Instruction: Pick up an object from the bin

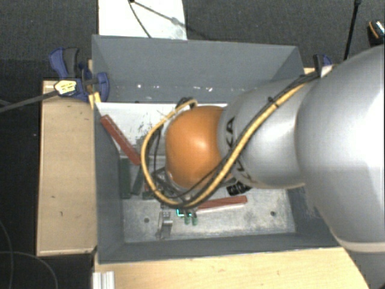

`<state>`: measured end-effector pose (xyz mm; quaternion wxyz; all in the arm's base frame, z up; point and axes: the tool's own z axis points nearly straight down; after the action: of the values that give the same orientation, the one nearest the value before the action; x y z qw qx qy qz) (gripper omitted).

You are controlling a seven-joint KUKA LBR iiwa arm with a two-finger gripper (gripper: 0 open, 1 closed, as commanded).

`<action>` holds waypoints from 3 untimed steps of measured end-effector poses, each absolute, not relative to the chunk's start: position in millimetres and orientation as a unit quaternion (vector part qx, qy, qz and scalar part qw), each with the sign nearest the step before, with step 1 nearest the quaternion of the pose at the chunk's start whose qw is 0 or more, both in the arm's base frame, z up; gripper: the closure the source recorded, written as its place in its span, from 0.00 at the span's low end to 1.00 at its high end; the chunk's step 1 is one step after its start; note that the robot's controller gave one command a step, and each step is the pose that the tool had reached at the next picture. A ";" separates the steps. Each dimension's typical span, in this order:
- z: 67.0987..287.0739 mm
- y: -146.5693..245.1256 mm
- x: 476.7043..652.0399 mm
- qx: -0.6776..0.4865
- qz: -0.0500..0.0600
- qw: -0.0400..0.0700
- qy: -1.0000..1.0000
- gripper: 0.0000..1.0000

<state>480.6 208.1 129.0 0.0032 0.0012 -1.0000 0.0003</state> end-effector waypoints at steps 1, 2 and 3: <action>123.8 173.7 590.7 0.006 -0.001 -0.004 -1.000 0.00; 121.2 80.4 564.2 0.086 0.002 0.000 -0.996 0.00; 127.4 32.4 508.7 0.116 0.001 0.002 -0.993 0.00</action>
Offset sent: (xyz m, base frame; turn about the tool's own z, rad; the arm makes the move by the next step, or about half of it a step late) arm 0.1060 -0.0322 -0.0060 -0.0136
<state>508.7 32.4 127.4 0.0021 0.1155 -0.9933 0.0008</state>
